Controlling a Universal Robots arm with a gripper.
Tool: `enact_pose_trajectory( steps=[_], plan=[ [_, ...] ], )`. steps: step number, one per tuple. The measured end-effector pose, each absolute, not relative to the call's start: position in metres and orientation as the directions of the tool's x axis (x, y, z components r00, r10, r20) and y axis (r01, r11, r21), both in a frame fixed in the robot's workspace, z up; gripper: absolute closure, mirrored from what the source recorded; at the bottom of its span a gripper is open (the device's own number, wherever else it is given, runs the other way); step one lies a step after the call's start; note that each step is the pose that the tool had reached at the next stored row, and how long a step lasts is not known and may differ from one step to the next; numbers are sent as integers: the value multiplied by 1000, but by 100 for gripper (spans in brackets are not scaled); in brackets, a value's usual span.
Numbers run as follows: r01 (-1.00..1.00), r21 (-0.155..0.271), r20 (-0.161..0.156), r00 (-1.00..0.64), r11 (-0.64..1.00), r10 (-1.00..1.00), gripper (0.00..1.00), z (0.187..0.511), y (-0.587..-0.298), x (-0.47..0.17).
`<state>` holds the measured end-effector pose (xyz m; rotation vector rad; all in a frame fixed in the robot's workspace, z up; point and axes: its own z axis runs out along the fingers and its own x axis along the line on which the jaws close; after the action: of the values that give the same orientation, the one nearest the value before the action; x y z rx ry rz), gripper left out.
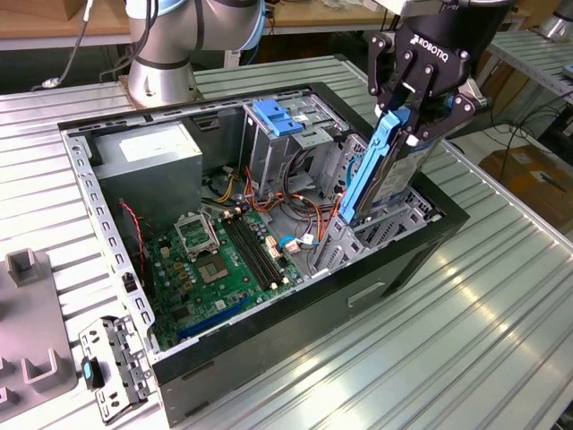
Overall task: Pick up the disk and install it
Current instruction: 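Insert the disk into the insertion slot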
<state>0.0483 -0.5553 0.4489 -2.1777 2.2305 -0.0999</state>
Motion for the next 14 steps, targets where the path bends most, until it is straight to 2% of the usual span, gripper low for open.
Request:
enact_pose_trajectory(
  steps=[14],
  plan=[
    [-998,-62,28,-8,7,-1000,63,446,-557,48]
  ],
)
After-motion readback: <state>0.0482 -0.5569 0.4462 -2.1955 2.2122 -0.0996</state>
